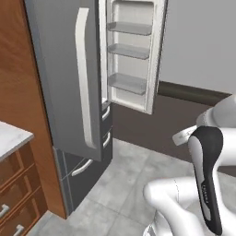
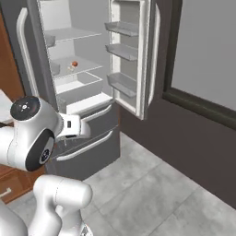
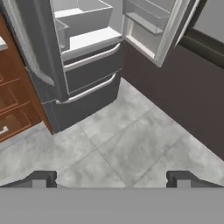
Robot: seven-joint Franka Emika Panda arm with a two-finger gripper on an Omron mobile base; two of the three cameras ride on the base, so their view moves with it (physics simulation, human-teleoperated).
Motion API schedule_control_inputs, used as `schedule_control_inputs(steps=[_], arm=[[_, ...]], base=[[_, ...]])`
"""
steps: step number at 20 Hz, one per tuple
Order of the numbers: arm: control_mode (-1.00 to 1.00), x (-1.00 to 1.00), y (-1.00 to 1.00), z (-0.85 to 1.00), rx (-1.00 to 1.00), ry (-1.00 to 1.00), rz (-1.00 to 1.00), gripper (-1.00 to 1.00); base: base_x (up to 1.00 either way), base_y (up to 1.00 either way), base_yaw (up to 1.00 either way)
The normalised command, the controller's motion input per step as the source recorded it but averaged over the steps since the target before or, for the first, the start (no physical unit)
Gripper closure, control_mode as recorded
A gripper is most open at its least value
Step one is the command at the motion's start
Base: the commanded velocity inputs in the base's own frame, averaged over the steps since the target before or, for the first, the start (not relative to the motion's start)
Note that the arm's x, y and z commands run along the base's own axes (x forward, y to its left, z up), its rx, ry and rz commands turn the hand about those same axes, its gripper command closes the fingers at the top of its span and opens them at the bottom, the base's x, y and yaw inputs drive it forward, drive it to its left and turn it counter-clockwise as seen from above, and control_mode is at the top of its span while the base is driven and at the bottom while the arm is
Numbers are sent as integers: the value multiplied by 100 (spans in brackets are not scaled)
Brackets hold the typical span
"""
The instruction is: Retrieve the bottle and the shaker from the cabinet and place them next to the mixing bowl on the counter. Then add garlic from the fridge to the mixing bowl.
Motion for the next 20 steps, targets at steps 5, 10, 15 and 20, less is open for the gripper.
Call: schedule_control_inputs(steps=[5, 10, 15, 20], arm=[[100, 0, 0, 0, 0, 0, 0, -100], [100, 0, 0, 0, 0, 0, 0, -100], [100, 0, 0, 0, 0, 0, 0, -100], [100, 0, 0, 0, 0, 0, 0, -100]], base=[[71, -22, 28], [39, 4, 18], [47, 3, 23], [75, -3, 32]])
